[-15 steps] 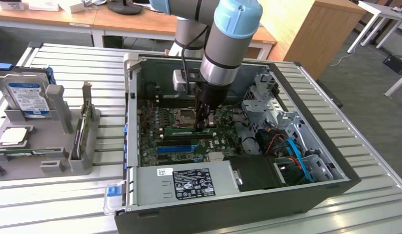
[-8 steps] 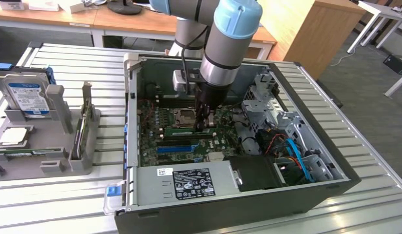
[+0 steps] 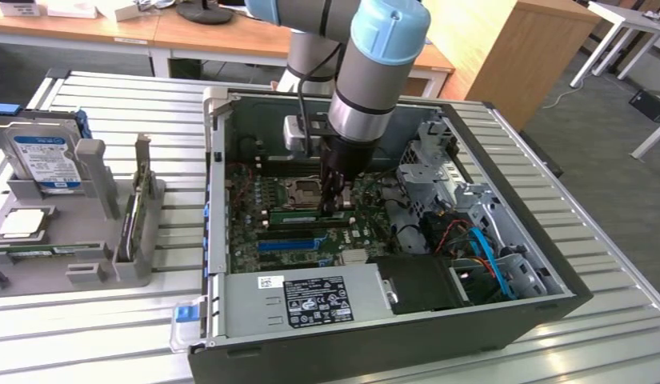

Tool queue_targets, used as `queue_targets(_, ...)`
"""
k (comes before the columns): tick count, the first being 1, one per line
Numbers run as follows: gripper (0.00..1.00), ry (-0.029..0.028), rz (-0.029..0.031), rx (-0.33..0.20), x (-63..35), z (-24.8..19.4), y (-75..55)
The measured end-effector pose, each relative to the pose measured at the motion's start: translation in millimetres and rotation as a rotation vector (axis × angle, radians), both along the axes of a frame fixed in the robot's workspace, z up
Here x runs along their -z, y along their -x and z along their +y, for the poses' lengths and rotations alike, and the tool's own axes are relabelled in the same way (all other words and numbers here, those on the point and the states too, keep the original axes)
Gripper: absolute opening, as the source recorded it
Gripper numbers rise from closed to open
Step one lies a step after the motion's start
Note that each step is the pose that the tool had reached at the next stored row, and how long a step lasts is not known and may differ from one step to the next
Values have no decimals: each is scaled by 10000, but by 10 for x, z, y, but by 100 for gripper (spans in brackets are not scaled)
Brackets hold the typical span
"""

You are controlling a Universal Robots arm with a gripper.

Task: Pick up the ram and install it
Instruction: 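Insert the ram into the slot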

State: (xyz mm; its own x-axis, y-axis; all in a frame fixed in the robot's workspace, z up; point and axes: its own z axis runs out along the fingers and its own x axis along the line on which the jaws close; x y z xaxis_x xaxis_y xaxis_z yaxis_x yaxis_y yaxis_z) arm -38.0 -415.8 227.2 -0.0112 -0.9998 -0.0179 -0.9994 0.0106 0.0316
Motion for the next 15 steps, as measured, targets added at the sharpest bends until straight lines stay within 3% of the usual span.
queue_targets(12, 13, -3, 1, 0, 12, 0, 0)
queue_targets(15, 25, -2, -1, 0, 12, 0, 0)
